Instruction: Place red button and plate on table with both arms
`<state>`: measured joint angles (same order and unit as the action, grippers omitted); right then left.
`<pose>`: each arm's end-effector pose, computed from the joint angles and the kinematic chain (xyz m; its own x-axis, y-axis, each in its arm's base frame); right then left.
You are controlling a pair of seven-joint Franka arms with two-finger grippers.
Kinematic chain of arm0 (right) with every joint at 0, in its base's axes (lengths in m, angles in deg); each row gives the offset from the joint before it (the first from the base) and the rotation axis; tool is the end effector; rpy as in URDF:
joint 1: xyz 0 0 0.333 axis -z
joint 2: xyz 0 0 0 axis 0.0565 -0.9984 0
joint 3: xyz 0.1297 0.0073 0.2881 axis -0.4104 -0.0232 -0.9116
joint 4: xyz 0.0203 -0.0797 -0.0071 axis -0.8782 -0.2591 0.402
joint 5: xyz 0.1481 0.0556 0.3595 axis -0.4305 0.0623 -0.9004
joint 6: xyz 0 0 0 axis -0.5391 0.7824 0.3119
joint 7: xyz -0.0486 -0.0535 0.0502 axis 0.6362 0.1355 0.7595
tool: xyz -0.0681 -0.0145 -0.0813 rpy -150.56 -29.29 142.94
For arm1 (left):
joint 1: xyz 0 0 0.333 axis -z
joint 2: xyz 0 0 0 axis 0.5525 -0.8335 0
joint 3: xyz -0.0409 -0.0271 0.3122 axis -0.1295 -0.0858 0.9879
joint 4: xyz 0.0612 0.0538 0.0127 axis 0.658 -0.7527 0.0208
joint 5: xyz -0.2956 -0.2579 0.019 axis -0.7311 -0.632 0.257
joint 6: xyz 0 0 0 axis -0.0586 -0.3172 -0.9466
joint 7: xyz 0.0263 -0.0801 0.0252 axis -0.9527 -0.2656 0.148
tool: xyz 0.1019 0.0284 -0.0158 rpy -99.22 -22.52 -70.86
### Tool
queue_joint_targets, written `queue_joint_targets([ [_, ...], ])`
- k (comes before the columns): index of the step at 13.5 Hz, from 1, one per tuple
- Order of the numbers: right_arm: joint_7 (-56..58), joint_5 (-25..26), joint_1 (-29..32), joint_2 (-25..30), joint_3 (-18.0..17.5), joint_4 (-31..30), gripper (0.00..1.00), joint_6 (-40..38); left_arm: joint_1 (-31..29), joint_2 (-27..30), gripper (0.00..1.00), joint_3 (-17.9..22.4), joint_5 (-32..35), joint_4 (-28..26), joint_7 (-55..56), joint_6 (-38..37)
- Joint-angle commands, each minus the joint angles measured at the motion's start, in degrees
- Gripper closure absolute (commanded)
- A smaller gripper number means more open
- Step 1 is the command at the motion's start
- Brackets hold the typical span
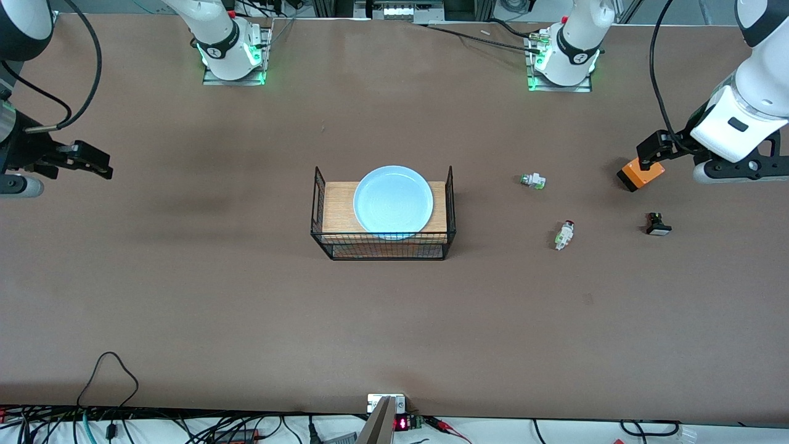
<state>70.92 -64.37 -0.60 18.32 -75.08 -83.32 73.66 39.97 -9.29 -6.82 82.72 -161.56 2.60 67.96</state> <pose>0.5875 0.0073 0.5815 0.9984 0.0367 -0.0421 0.0385 -0.9983 0.0445 0.5565 -0.0485 0.5826 0.9984 0.0489 -0.0297 0.0471 -0.9971 -0.0593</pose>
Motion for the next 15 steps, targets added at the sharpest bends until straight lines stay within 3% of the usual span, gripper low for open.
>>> queue_joint_targets([
  [1,-4.26,-0.44,-2.49,1.38,-0.13,-1.96,0.00,1.28,0.16,-0.34,0.00,0.78,-3.54,1.18,0.43,-1.28],
  [3,-17.84,-3.77,-4.50,1.38,-0.22,-1.87,0.00,1.28,-0.19,-0.61,0.00,1.04,-4.95,2.23,-0.79,-1.02],
  [6,-41.40,-4.14,-11.96,1.29,-0.83,-1.96,0.00,1.45,-0.27,-3.42,0.00,0.95,-4.69,4.17,-6.33,-1.28],
  [9,-58.38,-4.05,-13.74,0.24,-4.77,-2.04,0.00,1.89,-1.77,-3.86,0.00,1.04,-5.04,4.35,-6.51,-1.20],
  [12,-61.15,-3.96,-15.05,-1.25,-8.30,-1.96,0.00,1.89,-3.79,-3.95,0.00,1.13,-5.13,4.26,-6.60,-1.37],
  [15,-61.33,-3.44,-18.04,-2.75,-8.40,-1.78,0.00,2.59,-3.79,-4.04,0.00,0.87,-4.52,4.43,-6.25,-2.68],
])
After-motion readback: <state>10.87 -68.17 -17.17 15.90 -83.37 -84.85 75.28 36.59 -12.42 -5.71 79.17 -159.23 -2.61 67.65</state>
